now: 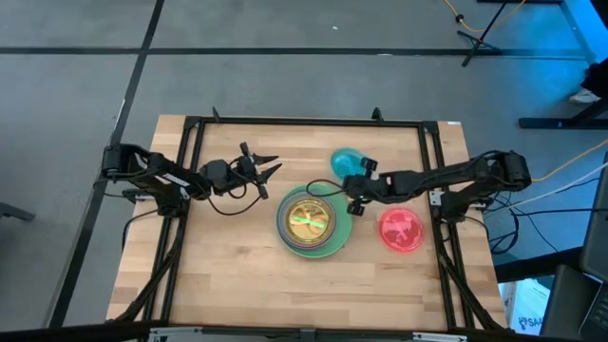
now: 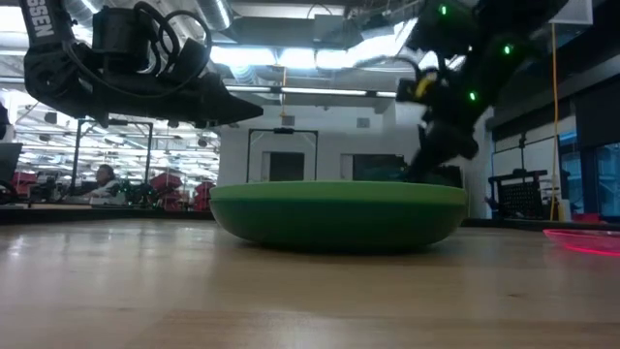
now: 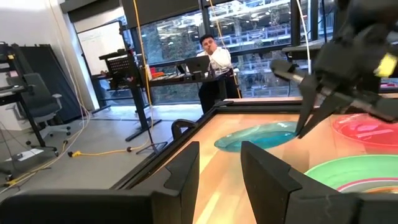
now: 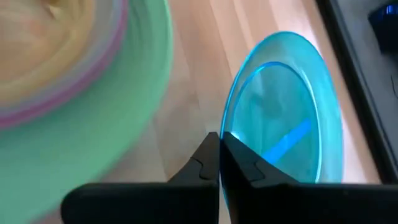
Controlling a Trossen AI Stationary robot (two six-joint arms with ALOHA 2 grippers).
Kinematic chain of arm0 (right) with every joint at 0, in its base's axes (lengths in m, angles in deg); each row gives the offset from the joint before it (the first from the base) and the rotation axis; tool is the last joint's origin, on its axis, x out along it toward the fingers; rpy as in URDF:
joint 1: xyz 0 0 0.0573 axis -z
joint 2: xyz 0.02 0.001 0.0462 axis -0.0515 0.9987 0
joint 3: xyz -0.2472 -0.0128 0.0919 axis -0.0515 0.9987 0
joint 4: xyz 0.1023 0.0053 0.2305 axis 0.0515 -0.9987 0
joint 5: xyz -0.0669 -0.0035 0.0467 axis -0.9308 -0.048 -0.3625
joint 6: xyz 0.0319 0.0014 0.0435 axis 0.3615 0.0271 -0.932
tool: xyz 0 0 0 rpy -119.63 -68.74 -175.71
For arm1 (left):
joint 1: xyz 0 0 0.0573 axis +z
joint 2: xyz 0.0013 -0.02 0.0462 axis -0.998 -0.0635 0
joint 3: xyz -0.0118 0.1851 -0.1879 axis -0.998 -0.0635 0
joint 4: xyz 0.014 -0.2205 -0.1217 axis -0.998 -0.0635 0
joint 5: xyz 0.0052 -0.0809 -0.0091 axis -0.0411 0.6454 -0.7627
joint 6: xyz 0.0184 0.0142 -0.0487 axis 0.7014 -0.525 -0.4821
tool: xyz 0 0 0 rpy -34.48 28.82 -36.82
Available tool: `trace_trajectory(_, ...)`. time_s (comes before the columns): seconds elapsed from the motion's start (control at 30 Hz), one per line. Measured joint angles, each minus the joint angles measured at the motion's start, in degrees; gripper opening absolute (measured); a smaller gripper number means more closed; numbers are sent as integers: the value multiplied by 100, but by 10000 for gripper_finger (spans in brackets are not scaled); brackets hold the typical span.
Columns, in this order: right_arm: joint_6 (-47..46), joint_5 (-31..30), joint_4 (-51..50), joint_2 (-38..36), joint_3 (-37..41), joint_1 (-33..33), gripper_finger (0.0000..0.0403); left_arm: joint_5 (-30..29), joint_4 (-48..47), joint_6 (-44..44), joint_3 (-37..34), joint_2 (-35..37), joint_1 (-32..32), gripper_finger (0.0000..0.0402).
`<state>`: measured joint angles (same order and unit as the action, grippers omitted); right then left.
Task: Stack plastic plates
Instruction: Stack the blue plate on top of the light green plate
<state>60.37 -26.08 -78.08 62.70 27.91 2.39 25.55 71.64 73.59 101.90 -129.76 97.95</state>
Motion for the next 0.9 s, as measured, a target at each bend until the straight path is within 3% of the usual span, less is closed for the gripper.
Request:
trace_trajectory(0.27,677,198,435,-4,-538,-649,1,-71,-8,0,0,0,0,112)
trace_trajectory(0.53,1094,1692,1480,139,-554,-1055,1,-76,-17,2,0,0,0,112)
trace_trajectory(0.77,796,2590,1771,446,-559,-1069,1,-78,-19,2,0,0,0,112)
trace_trajectory(0.9,594,2811,1956,621,-559,-1069,1,-78,-21,3,0,0,0,112)
